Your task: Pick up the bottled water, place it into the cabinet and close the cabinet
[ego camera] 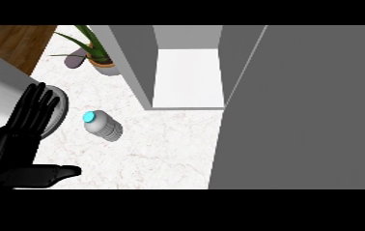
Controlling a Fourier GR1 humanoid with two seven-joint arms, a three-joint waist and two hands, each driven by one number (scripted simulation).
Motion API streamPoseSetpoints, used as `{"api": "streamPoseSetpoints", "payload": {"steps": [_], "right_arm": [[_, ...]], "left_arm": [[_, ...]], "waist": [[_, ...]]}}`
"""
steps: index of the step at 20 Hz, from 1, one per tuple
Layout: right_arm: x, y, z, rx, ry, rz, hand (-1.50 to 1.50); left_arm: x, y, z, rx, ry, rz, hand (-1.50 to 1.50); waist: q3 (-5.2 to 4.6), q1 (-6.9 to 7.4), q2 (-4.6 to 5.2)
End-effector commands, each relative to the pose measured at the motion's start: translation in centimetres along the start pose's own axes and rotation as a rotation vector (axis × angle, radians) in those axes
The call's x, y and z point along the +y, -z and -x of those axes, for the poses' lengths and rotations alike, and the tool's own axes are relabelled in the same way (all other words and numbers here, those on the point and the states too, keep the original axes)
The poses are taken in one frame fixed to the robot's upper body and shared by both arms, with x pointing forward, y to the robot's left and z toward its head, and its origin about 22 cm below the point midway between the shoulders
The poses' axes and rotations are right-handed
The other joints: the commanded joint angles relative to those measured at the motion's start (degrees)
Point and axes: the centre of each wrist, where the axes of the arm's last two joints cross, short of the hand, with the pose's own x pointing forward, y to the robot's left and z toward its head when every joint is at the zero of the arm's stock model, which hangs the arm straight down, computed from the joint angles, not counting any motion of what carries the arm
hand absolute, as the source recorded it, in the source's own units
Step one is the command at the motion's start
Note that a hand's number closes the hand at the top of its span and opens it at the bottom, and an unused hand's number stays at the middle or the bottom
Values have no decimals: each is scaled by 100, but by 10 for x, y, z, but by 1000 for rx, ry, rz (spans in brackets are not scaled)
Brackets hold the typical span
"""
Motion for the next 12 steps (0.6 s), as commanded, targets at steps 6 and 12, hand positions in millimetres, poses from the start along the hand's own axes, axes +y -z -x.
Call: {"api": "streamPoseSetpoints", "payload": {"steps": [6, 12], "right_arm": [[7, -16, -14, -38, -51, 17, -150], [5, -11, -13, -30, -70, 21, -150]], "left_arm": [[16, 5, 73, 107, 27, -6, -150], [26, 4, 112, 159, -6, -22, -150]], "waist": [[-1, -23, 0], [-3, -24, 10]]}}
